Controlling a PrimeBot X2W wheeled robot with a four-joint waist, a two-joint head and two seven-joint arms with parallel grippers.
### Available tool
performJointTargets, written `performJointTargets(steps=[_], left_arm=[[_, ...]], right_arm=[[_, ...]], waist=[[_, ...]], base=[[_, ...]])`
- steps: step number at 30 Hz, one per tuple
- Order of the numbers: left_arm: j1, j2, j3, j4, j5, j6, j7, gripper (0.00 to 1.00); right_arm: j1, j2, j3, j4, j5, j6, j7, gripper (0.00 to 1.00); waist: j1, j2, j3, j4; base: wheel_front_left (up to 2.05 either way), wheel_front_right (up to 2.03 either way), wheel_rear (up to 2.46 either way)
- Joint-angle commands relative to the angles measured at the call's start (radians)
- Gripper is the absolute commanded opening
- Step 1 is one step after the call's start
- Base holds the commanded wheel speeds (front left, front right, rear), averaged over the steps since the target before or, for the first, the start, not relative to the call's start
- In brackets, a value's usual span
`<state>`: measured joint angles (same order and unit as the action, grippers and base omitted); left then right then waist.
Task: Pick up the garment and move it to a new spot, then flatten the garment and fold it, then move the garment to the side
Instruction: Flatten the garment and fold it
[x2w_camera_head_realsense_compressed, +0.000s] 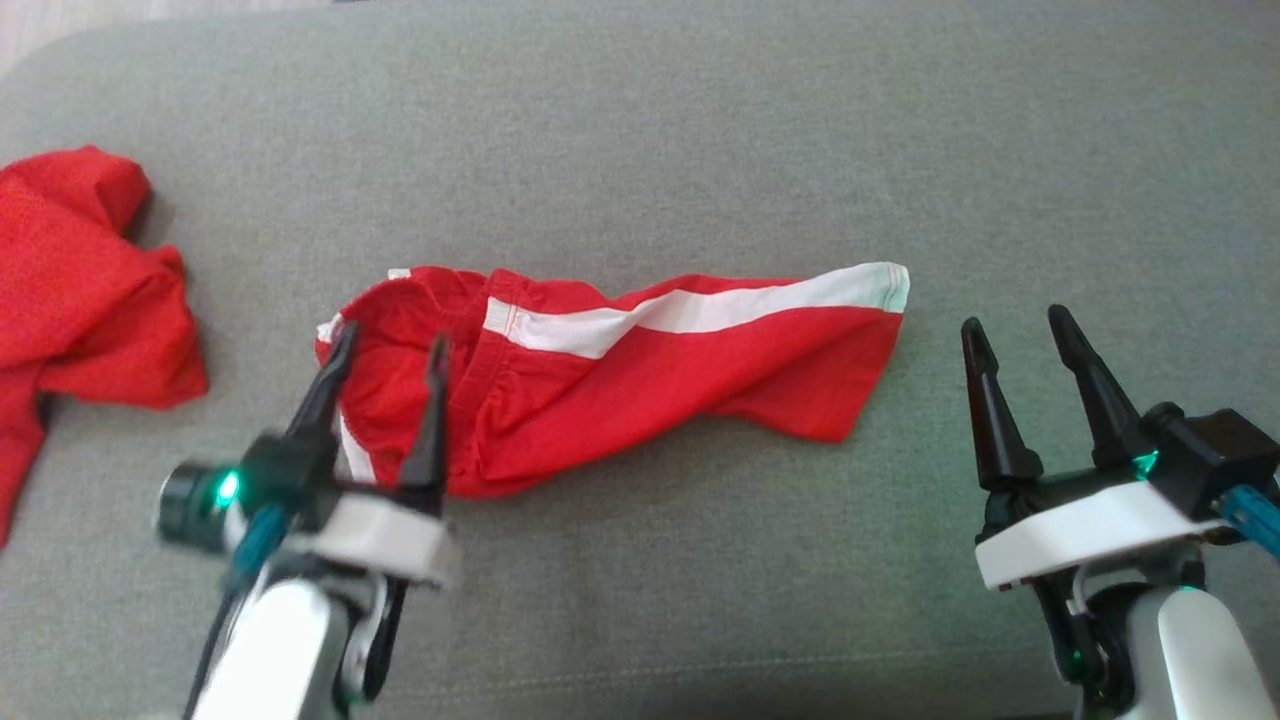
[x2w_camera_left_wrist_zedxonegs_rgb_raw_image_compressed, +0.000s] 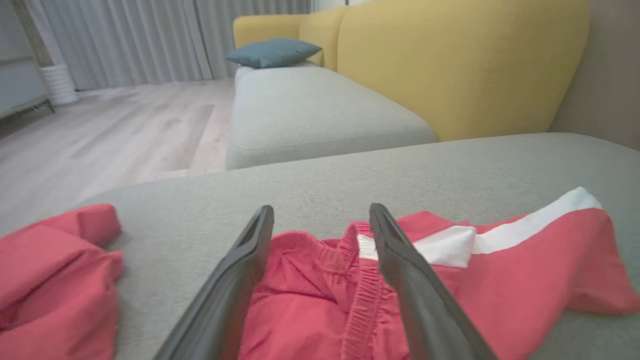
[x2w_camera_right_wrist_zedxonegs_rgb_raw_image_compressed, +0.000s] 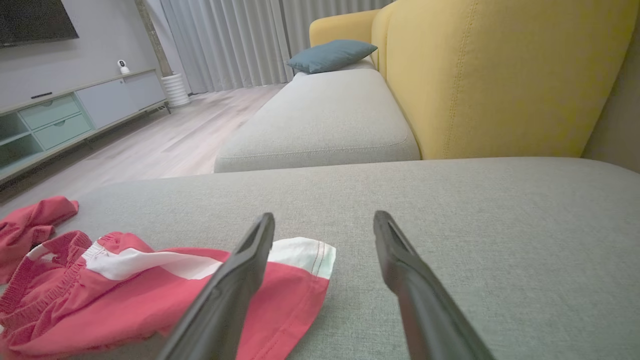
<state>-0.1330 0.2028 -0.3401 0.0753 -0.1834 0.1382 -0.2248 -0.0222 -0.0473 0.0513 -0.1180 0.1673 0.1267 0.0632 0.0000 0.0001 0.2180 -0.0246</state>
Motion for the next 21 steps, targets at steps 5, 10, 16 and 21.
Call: performJointTargets(steps=[5, 10, 16, 21], left_arm=[[-0.175, -0.011, -0.015, 0.033, -0.037, -0.075, 0.113, 1.0], [-0.266, -0.03, -0.029, 0.145, -0.098, -0.127, 0.261, 1.0], [-0.306, -0.033, -0.018, 0.223, -0.146, -0.134, 0.372, 1.0], [-0.311, -0.023, -0.028, 0.204, -0.154, -0.147, 0.401, 0.41]], right_arm=[[-0.039, -0.003, 0.029, -0.038, 0.005, 0.004, 0.002, 1.0], [-0.051, -0.003, 0.037, -0.029, 0.01, 0.004, -0.004, 1.0], [-0.054, -0.003, 0.031, -0.015, 0.021, 0.004, -0.015, 1.0], [-0.058, -0.003, 0.026, -0.009, 0.025, 0.004, -0.023, 1.0]], waist=[[0.0, -0.0001, 0.034, -0.007], [0.0, -0.0001, 0.061, -0.028], [0.0, -0.0001, 0.076, -0.049], [0.0, -0.0001, 0.086, -0.054]], base=[[0.0, 0.0, 0.0], [0.0, 0.0, 0.0], [0.0, 0.0, 0.0], [0.0, 0.0, 0.0]])
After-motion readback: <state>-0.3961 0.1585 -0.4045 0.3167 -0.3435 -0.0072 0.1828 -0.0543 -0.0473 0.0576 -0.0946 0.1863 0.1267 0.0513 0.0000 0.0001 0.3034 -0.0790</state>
